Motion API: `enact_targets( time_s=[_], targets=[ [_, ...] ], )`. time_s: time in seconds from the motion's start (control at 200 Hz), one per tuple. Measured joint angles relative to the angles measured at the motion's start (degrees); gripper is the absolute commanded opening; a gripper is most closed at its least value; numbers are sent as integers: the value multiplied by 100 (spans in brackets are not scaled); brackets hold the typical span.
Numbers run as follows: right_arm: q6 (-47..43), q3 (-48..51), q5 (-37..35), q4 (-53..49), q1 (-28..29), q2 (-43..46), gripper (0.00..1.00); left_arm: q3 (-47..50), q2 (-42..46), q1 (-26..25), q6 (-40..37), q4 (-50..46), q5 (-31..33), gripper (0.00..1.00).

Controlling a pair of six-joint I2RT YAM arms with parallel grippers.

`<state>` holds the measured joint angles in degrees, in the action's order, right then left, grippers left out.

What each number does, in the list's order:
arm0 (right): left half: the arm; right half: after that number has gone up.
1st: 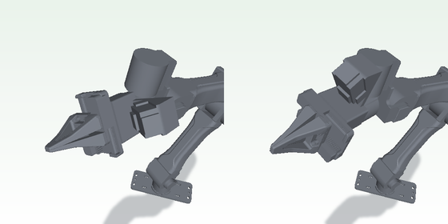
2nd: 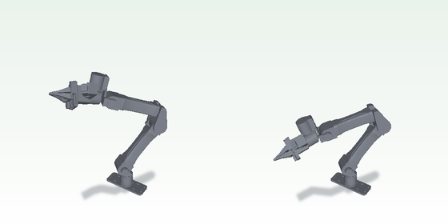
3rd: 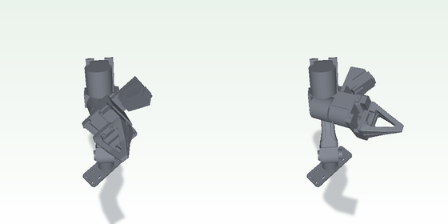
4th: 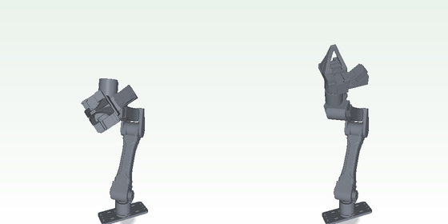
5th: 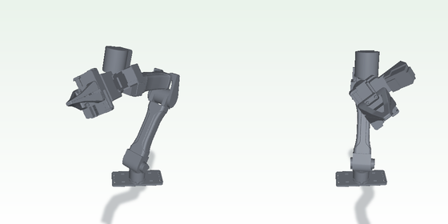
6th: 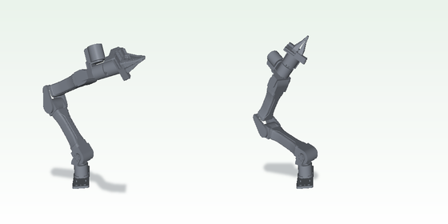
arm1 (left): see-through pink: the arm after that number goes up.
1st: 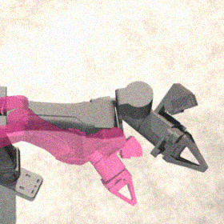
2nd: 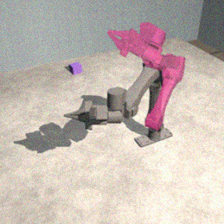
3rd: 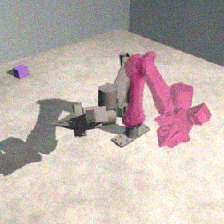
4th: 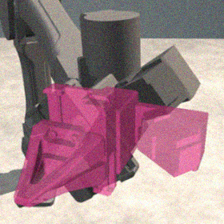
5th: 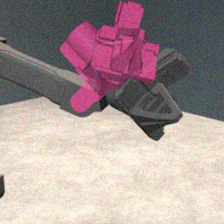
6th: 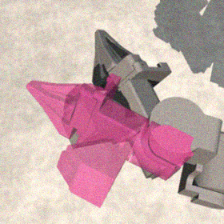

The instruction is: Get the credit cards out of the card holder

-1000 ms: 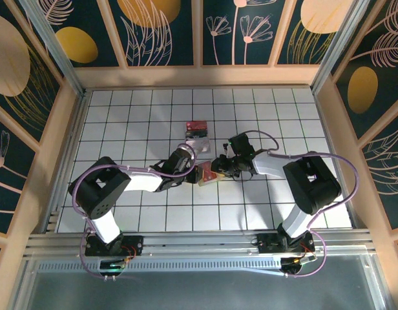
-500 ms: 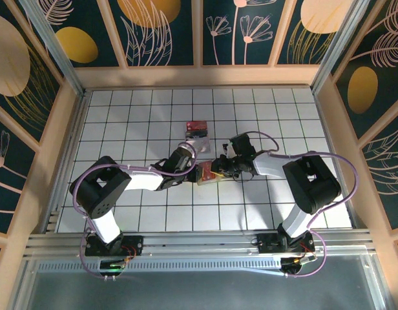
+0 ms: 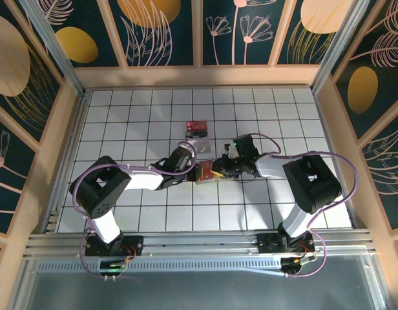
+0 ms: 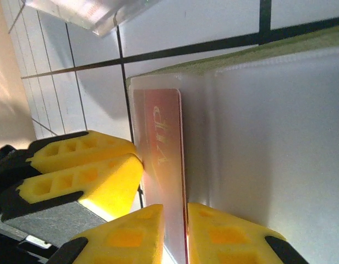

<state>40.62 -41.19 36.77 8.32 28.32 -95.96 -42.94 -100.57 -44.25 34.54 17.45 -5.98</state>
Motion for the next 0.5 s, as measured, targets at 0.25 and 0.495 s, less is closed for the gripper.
enact_targets(
  time_s=[0.25,0.495],
  targets=[
    [118,11,85,407,-66,-210,18,-4,0,37,0,2,2,16],
    [238,11,216,726,-98,-450,16,-4,0,48,0,-13,52,16]
  ],
)
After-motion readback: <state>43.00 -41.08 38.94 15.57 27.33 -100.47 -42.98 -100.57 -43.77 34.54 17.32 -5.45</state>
